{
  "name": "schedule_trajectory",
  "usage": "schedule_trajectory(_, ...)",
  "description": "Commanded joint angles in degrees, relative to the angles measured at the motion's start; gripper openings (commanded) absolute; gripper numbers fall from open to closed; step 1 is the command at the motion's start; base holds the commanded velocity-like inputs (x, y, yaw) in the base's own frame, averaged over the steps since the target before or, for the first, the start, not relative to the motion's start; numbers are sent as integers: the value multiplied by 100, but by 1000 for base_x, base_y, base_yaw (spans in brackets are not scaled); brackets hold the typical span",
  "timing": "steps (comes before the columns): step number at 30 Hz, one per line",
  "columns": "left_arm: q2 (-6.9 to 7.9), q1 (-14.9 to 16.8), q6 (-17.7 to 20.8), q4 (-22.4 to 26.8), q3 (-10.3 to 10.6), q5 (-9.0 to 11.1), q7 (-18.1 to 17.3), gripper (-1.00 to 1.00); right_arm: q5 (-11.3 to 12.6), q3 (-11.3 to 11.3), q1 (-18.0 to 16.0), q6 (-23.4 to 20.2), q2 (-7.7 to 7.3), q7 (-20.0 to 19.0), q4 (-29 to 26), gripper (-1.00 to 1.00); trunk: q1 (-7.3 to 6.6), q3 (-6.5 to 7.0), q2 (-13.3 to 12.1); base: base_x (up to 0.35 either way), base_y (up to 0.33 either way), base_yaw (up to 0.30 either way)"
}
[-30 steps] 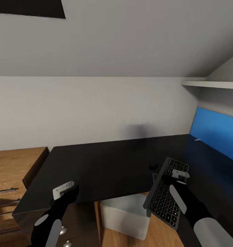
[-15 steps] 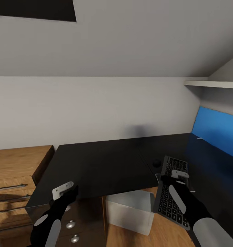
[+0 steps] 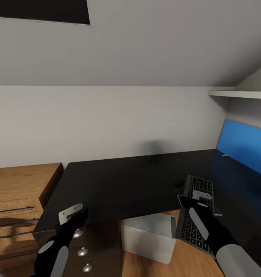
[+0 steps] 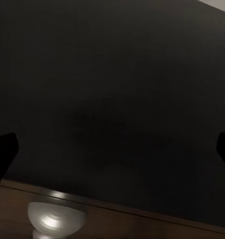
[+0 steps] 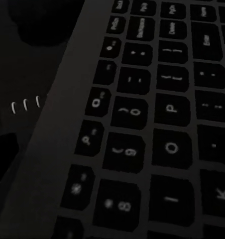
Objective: In the bedroom, organize the workspace by keeping the computer under the desk, ensuring the monitor is on the desk, placing the keyboard on the desk next to the monitor, placing the mouse on the desk next to the keyboard, moving the folder from the swivel chair onto the desk next to the mouse, stacking the notebook on top of the folder with the pen on top of the notebook, and positioning the swivel chair next to the desk.
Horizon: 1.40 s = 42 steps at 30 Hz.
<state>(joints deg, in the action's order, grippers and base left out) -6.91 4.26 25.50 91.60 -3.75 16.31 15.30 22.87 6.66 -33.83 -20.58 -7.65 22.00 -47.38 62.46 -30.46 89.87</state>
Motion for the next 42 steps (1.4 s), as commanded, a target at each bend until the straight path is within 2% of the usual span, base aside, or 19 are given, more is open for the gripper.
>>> schedule_trajectory(1, -3, 4, 24, 8, -3, 59, 34, 100, 115, 28, 0, 2, -8, 49, -27, 100, 0, -7, 3, 0, 3, 0)
schedule_trajectory(4, -3, 4, 25, 7, -3, 57, 34, 100, 113, 23, 1, 18, -8, 49, -76, 100, 0, -7, 3, 0, 2, 0)
schedule_trajectory(7, -3, 4, 25, -38, -3, 52, 34, 100, 116, 10, 52, 23, -13, 78, -758, 100, 0, -7, 3, 0, 0, 0)
schedule_trajectory(9, -3, 4, 23, -50, -3, 46, 34, 100, 119, 6, 207, 9, -15, 146, -1309, 100, 0, -7, 3, 0, 0, 0)
schedule_trajectory(10, -3, 4, 21, -57, -3, 44, 34, 100, 120, 4, 476, -3, -16, 251, -1803, 100, 0, -7, 3, 0, 0, 0)
schedule_trajectory(11, -3, 4, 20, -59, -3, 43, 34, 100, 123, 6, 656, -11, -16, 321, -2065, 100, 0, -7, 3, 0, 0, 0)
schedule_trajectory(16, -3, 4, 20, -63, -3, 40, 34, 100, 134, 15, 964, -60, -11, 443, -2588, 100, 0, -7, 3, 0, 0, 0)
schedule_trajectory(19, -3, 4, 18, -64, -3, 39, 34, 100, 153, 20, 987, -100, -3, 445, -2671, 100, 0, -7, 3, 0, 0, 0)
schedule_trajectory(20, -3, 4, 17, -65, -3, 39, 34, 100, 183, 14, 991, -114, 85, 445, -2828, 100, 0, -7, 3, 0, 0, 0)
schedule_trajectory(25, -3, 4, 19, -65, -3, 39, 34, 100, 190, 11, 1001, -109, 148, 446, -2906, 100, 0, -4, 3, 0, 0, -32)
schedule_trajectory(30, -3, 4, 17, -63, -3, 32, 34, 100, 191, 11, 1002, -98, 150, 445, -2902, 100, 0, 20, 3, -91, 0, -220)
schedule_trajectory(37, -3, 4, 16, -63, -3, 31, 34, 100, 191, 12, 1002, -95, 152, 445, -2892, 100, 0, 48, 3, -297, 3, -263)
schedule_trajectory(42, -3, 4, 17, -64, -3, 35, 34, 100, 180, 132, 1002, -80, 164, 445, -2884, 100, 0, 51, 3, -332, 86, -286)
